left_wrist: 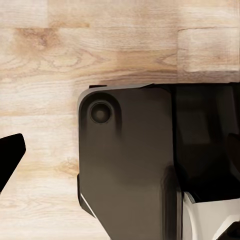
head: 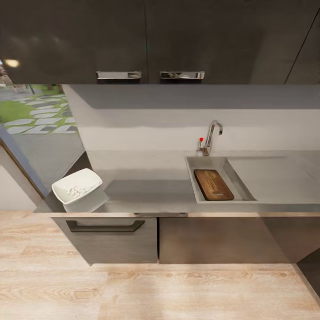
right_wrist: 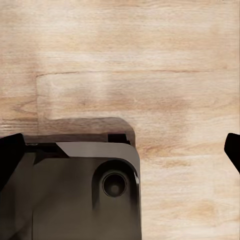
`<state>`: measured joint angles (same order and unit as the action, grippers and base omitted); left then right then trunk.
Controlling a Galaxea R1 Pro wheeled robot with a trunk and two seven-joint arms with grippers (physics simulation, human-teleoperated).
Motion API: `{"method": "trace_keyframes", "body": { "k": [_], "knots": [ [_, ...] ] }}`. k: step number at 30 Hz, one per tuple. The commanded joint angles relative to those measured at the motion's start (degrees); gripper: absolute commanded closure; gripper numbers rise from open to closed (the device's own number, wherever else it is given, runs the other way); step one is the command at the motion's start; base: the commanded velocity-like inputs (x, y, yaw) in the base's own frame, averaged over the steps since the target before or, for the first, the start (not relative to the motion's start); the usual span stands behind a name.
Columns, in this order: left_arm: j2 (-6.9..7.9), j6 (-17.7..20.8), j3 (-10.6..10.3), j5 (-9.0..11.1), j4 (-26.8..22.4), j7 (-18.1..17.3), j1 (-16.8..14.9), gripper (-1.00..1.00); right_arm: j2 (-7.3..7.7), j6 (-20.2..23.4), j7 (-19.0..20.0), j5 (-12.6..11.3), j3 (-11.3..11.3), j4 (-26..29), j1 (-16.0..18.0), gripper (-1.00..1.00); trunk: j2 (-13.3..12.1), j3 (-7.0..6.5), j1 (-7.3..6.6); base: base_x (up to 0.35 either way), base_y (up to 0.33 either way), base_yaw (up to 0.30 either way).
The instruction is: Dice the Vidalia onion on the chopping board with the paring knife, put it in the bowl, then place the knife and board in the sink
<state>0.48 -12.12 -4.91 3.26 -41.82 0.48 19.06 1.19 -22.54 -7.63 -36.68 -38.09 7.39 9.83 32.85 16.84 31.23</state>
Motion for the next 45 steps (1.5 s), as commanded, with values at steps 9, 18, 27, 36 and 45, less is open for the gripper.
{"method": "trace_keyframes", "body": {
  "k": [9, 18, 27, 36, 45],
  "knots": [
    [0.38, -0.1, -0.1, 0.3, 0.0, 0.1, 0.0, -1.0, -0.26, -0.1, -0.4, -0.2, -0.5, 0.1, 0.0, -1.0, 0.1, -0.75, 0.02, 0.0, 0.0, 0.0],
    [1.0, -0.1, -0.1, 0.3, -0.2, 0.1, 0.0, -1.0, -0.73, -0.1, -0.4, -0.2, -0.5, 0.1, 0.0, -1.0, 0.1, -1.57, 0.02, 0.0, 0.0, 0.0],
    [1.37, 0.0, -0.1, 0.3, -1.4, 0.1, 0.0, -1.0, -0.93, -0.1, -0.4, -0.2, -0.5, 0.1, 0.0, -1.0, 0.1, -2.39, 0.02, 0.0, 0.0, 0.0],
    [1.6, 0.0, -0.1, 0.5, -1.2, 0.1, 0.0, -1.0, -1.01, -0.1, -0.4, -0.2, -0.5, 0.1, 0.0, -1.0, 0.1, -3.2, 0.02, 0.0, 0.0, 0.0],
    [1.63, 0.0, 0.0, 0.5, -0.9, 0.1, 0.0, -1.0, -1.0, -0.1, -0.4, -0.2, -0.4, 0.1, 0.0, -1.0, 0.1, -4.02, 0.02, 0.0, 0.0, 0.0]
  ]
}}
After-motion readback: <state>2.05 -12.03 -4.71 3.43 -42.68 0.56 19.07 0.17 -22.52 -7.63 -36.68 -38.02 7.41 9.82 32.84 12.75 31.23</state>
